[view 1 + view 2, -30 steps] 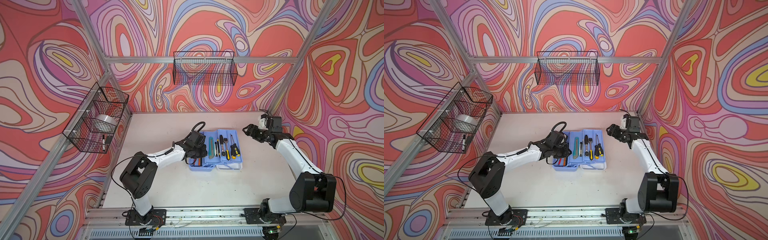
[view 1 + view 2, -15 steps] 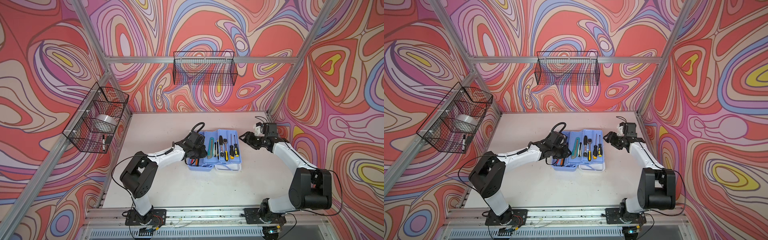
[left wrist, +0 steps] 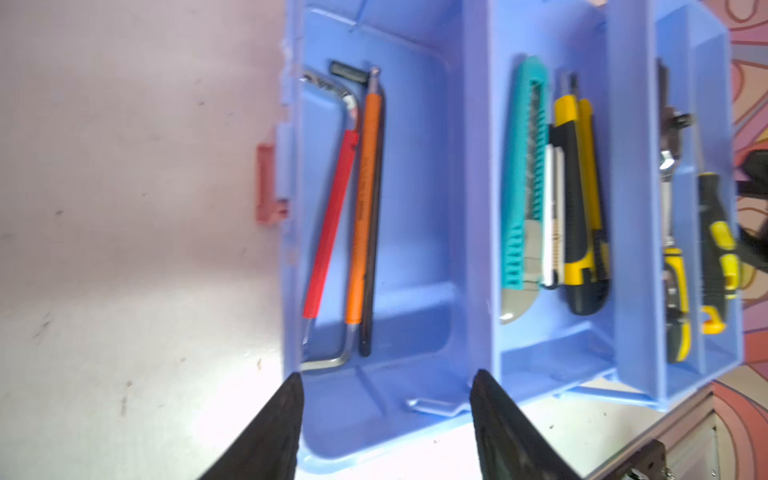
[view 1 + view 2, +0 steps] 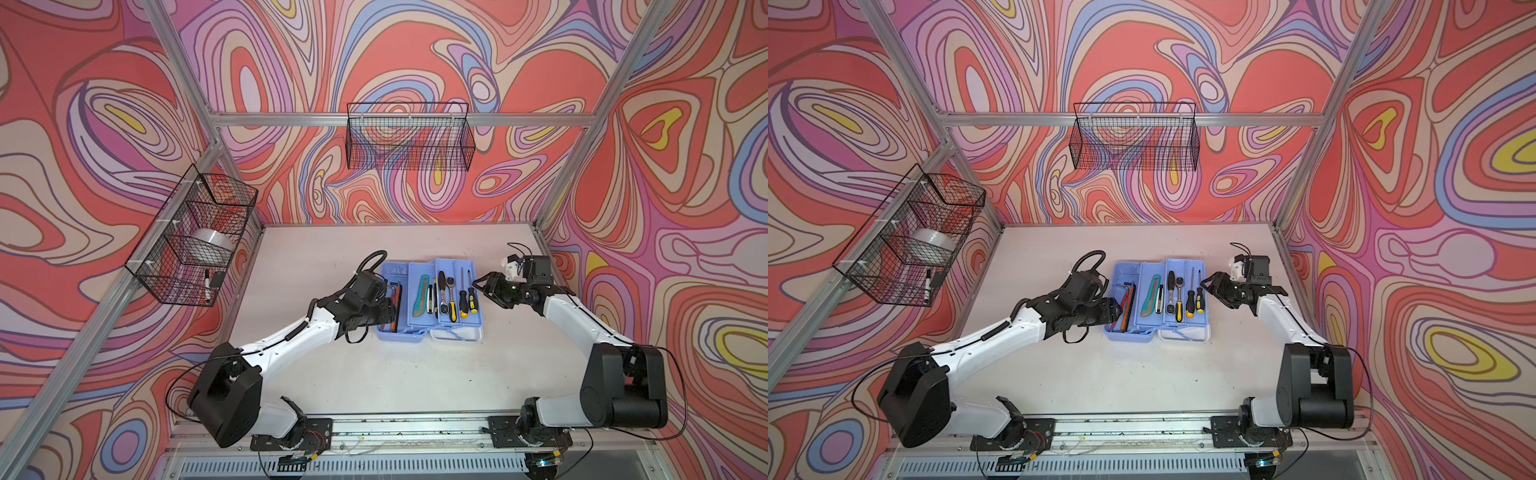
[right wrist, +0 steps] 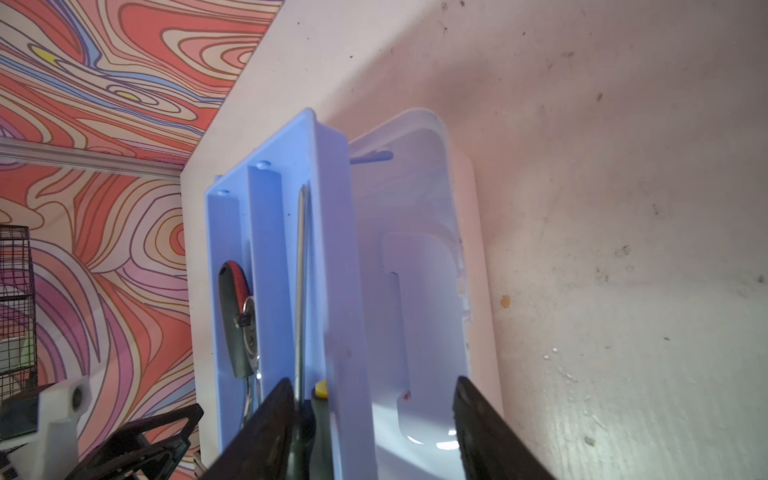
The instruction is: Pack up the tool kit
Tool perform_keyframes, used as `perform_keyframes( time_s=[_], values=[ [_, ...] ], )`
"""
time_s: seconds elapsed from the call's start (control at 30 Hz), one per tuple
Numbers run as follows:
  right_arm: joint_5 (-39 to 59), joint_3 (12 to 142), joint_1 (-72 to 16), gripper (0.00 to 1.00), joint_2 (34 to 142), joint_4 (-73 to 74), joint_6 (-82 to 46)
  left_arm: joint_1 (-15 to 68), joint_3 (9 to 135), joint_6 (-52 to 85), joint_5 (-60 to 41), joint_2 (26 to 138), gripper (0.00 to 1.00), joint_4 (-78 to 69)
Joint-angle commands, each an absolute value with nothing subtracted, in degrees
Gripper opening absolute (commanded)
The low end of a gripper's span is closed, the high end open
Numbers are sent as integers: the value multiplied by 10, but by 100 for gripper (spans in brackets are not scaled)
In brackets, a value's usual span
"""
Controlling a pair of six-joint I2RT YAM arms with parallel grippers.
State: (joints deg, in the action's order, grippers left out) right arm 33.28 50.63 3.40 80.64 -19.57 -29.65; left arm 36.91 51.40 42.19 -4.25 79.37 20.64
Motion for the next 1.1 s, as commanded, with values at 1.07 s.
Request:
perform_keyframes(
  time_s=[1.07],
  values=[
    [322, 560, -99, 50, 784, -190, -356, 394, 485, 395, -133, 903, 28, 118]
  ],
)
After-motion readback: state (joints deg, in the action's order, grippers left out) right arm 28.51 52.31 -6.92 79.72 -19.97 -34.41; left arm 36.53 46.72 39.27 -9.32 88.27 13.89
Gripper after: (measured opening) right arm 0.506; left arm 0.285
